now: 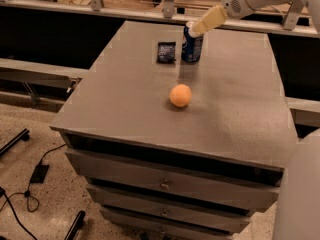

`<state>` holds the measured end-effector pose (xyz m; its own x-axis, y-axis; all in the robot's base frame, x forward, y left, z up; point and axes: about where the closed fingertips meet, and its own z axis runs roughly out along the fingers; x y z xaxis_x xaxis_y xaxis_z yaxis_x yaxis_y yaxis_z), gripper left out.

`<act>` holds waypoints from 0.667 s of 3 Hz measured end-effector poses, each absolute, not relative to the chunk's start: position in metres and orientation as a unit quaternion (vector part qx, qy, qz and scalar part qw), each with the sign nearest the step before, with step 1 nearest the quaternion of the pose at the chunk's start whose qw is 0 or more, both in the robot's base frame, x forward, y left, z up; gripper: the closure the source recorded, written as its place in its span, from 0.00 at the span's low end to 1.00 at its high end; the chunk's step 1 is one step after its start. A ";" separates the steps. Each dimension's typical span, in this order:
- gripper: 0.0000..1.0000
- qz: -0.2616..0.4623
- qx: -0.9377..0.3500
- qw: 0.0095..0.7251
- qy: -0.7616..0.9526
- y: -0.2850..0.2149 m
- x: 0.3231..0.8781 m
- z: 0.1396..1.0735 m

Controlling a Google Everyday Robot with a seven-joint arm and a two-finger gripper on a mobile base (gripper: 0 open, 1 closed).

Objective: Move pepsi can near rxbar blueberry

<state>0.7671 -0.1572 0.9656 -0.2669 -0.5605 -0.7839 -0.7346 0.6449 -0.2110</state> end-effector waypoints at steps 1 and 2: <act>0.00 0.092 -0.430 0.454 0.775 -0.159 0.766 0.971; 0.00 0.092 -0.429 0.453 0.776 -0.158 0.766 0.970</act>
Offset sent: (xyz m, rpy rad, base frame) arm -0.0014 -0.0027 0.0072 -0.0159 -0.0374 0.0374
